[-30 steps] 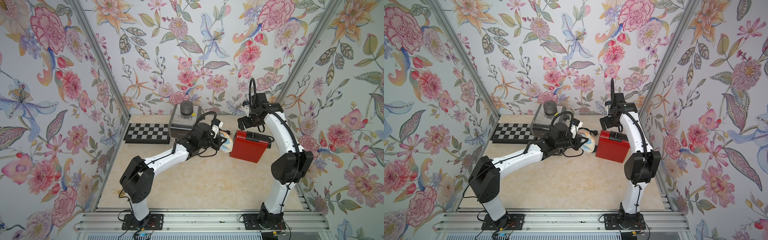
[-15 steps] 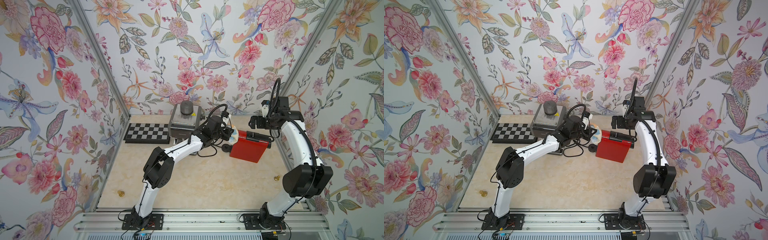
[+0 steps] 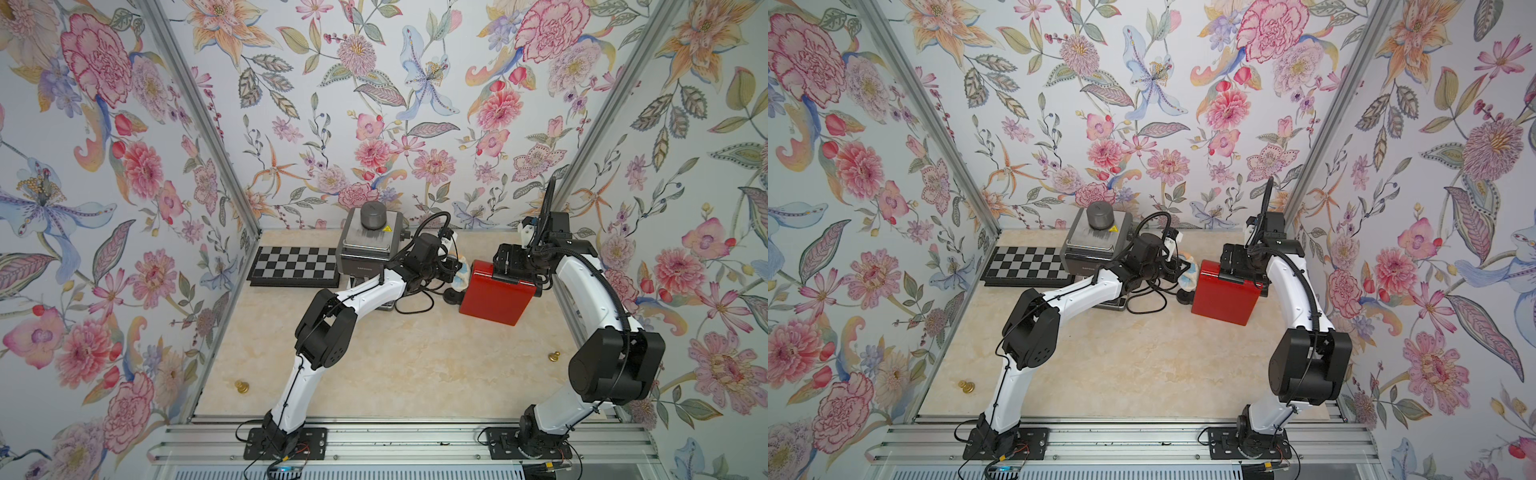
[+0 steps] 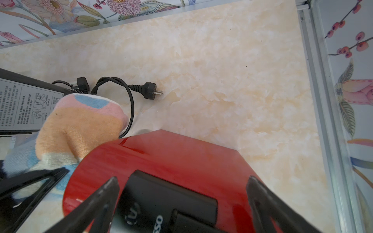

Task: Wipe the surface of a coffee machine
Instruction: Wipe the dirt from the surface of the coffee machine.

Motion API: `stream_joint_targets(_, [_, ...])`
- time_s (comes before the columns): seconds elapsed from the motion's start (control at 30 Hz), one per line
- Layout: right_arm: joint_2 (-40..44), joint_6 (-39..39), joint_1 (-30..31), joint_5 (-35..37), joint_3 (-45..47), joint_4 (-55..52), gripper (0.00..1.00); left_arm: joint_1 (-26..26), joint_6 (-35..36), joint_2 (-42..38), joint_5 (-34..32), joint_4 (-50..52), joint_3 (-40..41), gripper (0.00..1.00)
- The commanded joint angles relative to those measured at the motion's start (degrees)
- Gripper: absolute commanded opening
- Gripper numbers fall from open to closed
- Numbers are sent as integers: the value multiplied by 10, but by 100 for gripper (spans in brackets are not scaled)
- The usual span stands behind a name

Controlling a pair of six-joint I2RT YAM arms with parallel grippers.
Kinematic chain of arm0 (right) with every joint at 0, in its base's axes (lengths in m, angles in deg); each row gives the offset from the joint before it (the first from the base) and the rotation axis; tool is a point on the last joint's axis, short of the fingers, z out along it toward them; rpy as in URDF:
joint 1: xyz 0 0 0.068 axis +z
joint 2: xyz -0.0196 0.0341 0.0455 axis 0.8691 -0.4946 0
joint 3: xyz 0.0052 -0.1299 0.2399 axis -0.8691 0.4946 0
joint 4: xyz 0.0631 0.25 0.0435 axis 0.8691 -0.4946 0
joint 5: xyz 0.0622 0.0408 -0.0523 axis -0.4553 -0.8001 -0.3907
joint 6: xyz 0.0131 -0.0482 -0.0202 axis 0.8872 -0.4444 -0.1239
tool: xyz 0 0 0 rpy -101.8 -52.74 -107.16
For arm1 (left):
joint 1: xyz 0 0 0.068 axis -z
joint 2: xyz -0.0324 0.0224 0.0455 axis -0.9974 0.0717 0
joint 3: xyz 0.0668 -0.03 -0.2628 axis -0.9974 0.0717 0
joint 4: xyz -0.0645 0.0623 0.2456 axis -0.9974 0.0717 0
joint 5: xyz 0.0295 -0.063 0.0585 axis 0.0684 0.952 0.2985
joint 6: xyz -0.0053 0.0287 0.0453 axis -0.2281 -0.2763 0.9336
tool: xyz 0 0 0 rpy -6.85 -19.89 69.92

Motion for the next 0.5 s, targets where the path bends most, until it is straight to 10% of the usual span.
stream_joint_targets(0.0, [19, 17, -7, -5, 19, 23, 100, 3, -12, 2, 51, -58, 8, 0])
stream_joint_targets(0.47, [17, 21, -12, -15, 53, 45, 100, 28, -42, 44, 61, -88, 51, 0])
